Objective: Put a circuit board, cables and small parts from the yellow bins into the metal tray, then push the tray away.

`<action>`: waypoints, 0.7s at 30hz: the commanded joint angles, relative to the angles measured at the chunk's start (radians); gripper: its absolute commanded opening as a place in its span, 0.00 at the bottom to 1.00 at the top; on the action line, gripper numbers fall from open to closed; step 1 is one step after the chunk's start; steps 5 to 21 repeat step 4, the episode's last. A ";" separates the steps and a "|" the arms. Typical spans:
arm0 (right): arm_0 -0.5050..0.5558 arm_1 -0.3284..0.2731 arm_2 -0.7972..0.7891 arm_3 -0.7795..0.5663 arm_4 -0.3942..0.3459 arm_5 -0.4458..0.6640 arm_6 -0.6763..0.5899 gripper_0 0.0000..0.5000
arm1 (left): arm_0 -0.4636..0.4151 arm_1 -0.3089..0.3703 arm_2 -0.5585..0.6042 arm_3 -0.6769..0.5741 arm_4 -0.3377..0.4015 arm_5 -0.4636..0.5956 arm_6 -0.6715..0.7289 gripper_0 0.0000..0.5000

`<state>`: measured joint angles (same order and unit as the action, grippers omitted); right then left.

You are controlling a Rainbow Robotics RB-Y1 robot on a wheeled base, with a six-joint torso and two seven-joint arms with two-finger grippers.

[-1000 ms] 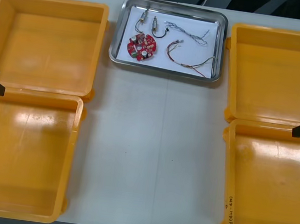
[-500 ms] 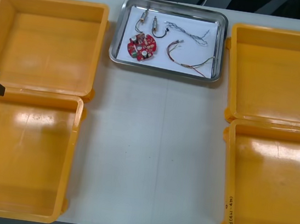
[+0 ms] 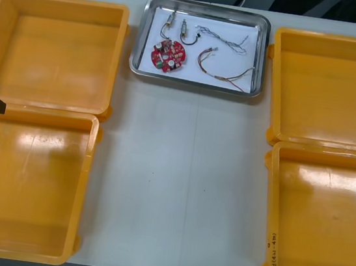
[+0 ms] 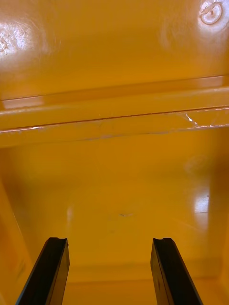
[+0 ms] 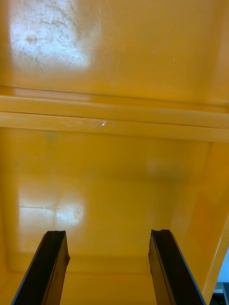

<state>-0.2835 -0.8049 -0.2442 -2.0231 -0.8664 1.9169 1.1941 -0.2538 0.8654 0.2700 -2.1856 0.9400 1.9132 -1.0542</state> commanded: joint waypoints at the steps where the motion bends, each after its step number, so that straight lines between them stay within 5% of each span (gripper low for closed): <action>1: 0.012 -0.042 -0.029 -0.005 -0.006 0.003 0.047 1.00 | 0.014 0.043 0.029 -0.025 0.006 0.007 -0.064 1.00; 21: 0.012 -0.042 -0.029 -0.005 -0.006 0.003 0.047 1.00 | 0.014 0.043 0.029 -0.025 0.006 0.007 -0.064 1.00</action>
